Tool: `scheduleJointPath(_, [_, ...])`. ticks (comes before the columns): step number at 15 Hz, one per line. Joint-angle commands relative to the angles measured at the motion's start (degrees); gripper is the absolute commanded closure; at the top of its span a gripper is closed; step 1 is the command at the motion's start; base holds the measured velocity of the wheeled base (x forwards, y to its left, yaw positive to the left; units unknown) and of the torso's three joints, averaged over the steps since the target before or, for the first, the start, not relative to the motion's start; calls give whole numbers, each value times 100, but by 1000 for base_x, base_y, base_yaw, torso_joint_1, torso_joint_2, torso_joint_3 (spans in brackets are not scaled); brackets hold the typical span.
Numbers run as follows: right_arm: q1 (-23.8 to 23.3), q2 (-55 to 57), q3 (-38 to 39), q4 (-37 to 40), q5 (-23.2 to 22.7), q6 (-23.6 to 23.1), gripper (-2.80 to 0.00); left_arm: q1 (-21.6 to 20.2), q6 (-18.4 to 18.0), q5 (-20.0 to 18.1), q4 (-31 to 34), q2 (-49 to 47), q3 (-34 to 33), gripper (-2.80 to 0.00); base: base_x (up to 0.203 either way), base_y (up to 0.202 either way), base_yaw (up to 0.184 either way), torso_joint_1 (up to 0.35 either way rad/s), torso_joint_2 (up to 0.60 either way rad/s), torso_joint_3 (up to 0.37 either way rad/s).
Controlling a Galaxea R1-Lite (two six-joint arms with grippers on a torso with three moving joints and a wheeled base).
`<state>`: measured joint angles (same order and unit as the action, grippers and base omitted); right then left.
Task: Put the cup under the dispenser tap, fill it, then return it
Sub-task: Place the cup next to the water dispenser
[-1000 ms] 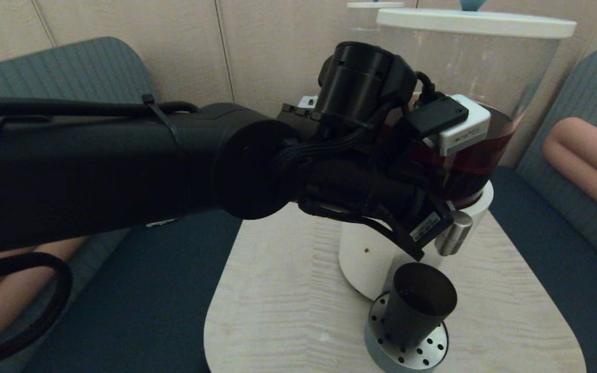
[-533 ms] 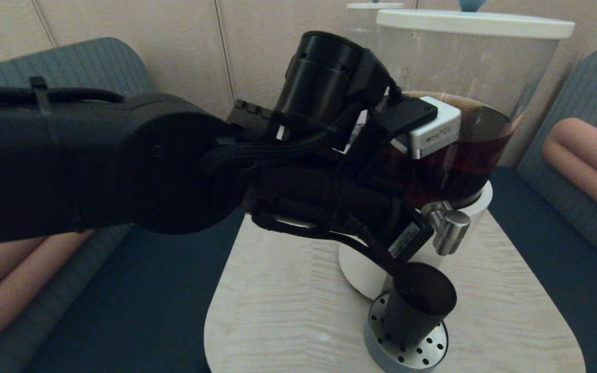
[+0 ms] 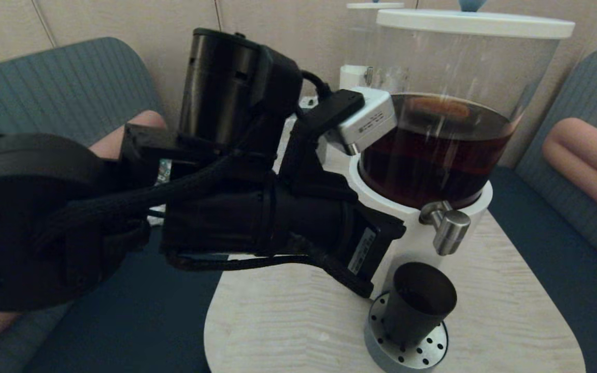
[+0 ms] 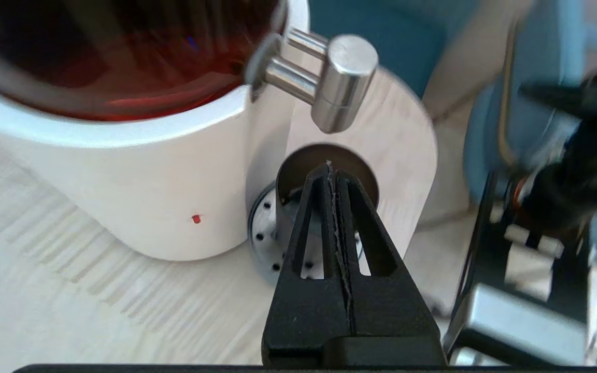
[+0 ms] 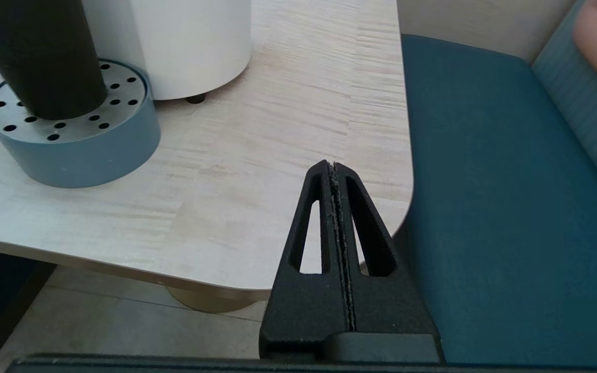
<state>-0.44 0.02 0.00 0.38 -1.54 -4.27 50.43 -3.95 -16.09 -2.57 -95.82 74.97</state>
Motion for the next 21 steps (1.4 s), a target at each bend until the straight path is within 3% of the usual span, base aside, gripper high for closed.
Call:
scheduleJointPath(1, [0, -20, 0, 3, -5, 2, 0, -13, 200, 2, -689, 290, -528, 0, 0, 0, 0, 0, 0, 0])
scheduleJointPath(4, [0, -20, 0, -3, -5, -4, 0, -127, 384, 5, -1713, 447, -1268, 0, 0, 0, 0, 0, 0, 0])
scheduleJointPath(8, [0, -20, 0, -2, -13, -3, 0, -318, 410, -153, -2408, 618, -2187, 0, 0, 0, 0, 0, 0, 0])
scheduleJointPath(11, [0, -20, 0, -3, -5, -4, 0, -370, 460, -244, -3568, 548, -3042, 0, 0, 0, 0, 0, 0, 0])
scheduleJointPath(17, [0, -20, 0, -2, -5, -4, 0, -376, 780, -263, -5408, -196, -3675, 0, 0, 0, 0, 0, 0, 0])
scheduleJointPath(21, [0, -20, 0, -3, -5, -4, 0, -372, 967, -263, -5958, -342, -4156, 0, 0, 0, 0, 0, 0, 0])
